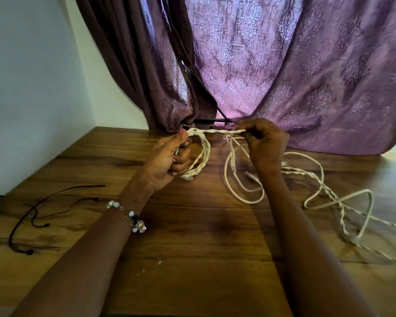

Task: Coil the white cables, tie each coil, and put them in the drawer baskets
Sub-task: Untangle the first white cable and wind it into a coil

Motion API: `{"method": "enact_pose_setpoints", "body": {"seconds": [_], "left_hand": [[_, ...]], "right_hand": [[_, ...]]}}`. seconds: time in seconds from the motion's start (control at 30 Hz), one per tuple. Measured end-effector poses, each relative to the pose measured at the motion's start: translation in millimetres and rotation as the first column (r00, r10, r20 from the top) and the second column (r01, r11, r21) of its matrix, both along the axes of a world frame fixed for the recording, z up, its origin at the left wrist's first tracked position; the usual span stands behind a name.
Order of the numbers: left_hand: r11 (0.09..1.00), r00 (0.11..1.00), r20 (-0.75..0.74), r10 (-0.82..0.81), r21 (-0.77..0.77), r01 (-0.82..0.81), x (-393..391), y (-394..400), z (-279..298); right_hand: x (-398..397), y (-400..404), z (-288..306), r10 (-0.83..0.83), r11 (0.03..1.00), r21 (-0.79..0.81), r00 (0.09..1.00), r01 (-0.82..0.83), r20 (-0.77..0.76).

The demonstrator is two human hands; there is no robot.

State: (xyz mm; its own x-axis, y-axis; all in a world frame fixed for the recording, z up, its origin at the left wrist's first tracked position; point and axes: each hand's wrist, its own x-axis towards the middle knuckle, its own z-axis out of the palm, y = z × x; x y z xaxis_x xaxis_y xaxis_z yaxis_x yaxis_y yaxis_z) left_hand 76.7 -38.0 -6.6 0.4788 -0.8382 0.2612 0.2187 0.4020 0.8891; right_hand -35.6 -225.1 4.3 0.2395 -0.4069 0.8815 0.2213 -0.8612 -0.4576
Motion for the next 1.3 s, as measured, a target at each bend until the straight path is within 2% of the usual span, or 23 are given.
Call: {"method": "enact_pose_setpoints", "body": {"seconds": [0.07, 0.17, 0.23, 0.27, 0.43, 0.63, 0.7, 0.87, 1.03, 1.13, 1.2, 1.3], "left_hand": [[1.000, 1.000, -0.004, 0.002, 0.000, -0.002, -1.2, -0.1, 0.2], [0.999, 1.000, -0.008, -0.026, -0.022, 0.026, -1.8, 0.7, 2.1], [0.999, 0.999, -0.004, -0.035, -0.035, 0.035, -0.8, 1.8, 2.7], [0.999, 0.999, -0.002, -0.034, -0.041, 0.034, -0.2, 2.4, 2.6], [0.998, 1.000, 0.006, -0.014, -0.057, 0.015, 0.5, 4.1, 3.0], [0.999, 1.000, 0.020, -0.009, -0.038, 0.010, 3.4, 5.8, 3.0], [1.000, 1.000, 0.018, -0.001, -0.018, 0.001, 4.3, 5.3, 2.6], [1.000, 1.000, 0.006, 0.010, -0.001, -0.010, 7.5, 4.9, 2.4], [0.995, 0.997, -0.069, -0.029, -0.098, 0.022, 13.6, 9.5, 5.5], [0.983, 0.993, -0.089, -0.074, -0.176, 0.058, 16.3, 14.4, 8.6], [0.981, 0.992, -0.084, -0.095, -0.178, 0.079, 16.9, 14.7, 7.5], [0.988, 0.994, -0.054, -0.091, -0.127, 0.084, 17.4, 12.7, 3.7]], "right_hand": [[-0.9, -3.5, 0.4, -0.098, 0.982, -0.158, 0.995, 0.101, 0.023], [-1.4, -1.8, -2.2, -0.305, 0.883, -0.379, 0.952, 0.276, -0.018], [0.2, -3.2, -9.3, -0.478, 0.794, -0.462, 0.876, 0.396, -0.070], [1.3, -6.4, -13.3, -0.512, 0.784, -0.460, 0.853, 0.417, -0.100], [2.5, -19.2, -16.7, -0.356, 0.926, -0.225, 0.902, 0.305, -0.243], [-3.4, -30.0, -19.7, 0.013, 0.998, -0.046, 0.925, -0.034, -0.379], [-7.7, -34.2, -19.8, 0.105, 0.994, 0.034, 0.931, -0.100, -0.349], [-10.3, -33.4, -7.2, 0.290, 0.946, 0.189, 0.948, -0.263, -0.133], [1.6, -17.8, -4.0, 0.340, 0.927, 0.179, 0.940, -0.329, -0.036], [9.1, -7.7, -0.2, 0.345, 0.934, 0.104, 0.938, -0.341, -0.022], [10.5, -7.7, 1.6, 0.289, 0.957, -0.005, 0.955, -0.290, -0.073], [8.2, -22.1, -7.8, 0.074, 0.984, -0.136, 0.954, -0.118, -0.290]]}}
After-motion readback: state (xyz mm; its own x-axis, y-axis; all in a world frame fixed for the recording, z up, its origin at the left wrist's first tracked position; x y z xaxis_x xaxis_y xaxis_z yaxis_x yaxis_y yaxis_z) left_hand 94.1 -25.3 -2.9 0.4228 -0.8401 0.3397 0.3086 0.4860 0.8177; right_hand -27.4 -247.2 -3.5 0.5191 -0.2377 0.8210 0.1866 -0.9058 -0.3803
